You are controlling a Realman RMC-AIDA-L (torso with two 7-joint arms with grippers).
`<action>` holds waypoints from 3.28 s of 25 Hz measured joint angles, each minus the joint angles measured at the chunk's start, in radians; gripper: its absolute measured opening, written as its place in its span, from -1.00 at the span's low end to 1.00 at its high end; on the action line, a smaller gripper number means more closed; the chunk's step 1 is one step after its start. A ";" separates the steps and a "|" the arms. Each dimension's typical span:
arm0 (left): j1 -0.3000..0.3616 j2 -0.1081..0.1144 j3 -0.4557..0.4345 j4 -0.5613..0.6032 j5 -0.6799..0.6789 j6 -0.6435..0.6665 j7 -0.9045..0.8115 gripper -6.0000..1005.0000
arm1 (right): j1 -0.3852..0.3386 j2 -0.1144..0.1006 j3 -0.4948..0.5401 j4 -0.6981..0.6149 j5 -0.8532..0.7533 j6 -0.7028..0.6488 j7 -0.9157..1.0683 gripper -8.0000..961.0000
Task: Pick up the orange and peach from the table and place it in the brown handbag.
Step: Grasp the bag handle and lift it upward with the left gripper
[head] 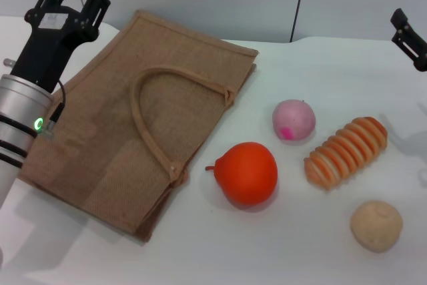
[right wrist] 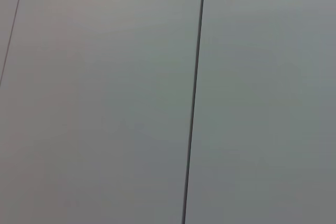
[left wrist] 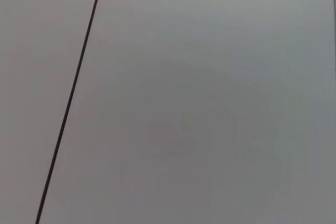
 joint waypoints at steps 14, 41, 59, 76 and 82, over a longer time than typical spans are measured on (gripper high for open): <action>0.000 0.000 0.001 0.000 0.000 0.000 0.000 0.25 | 0.003 0.000 0.000 0.000 0.000 0.000 0.000 0.81; -0.080 0.015 0.027 0.479 0.561 0.255 -1.076 0.25 | 0.018 -0.003 -0.055 -0.050 -0.019 0.000 0.102 0.79; -0.253 0.085 0.153 0.679 1.250 0.304 -1.683 0.24 | 0.020 -0.003 -0.055 -0.054 -0.018 0.002 0.103 0.77; -0.288 0.015 0.340 0.634 1.281 0.506 -1.694 0.23 | 0.025 -0.003 -0.055 -0.055 -0.015 0.001 0.103 0.76; -0.297 0.011 0.341 0.611 1.272 0.544 -1.671 0.22 | 0.026 -0.003 -0.054 -0.055 -0.014 0.001 0.103 0.75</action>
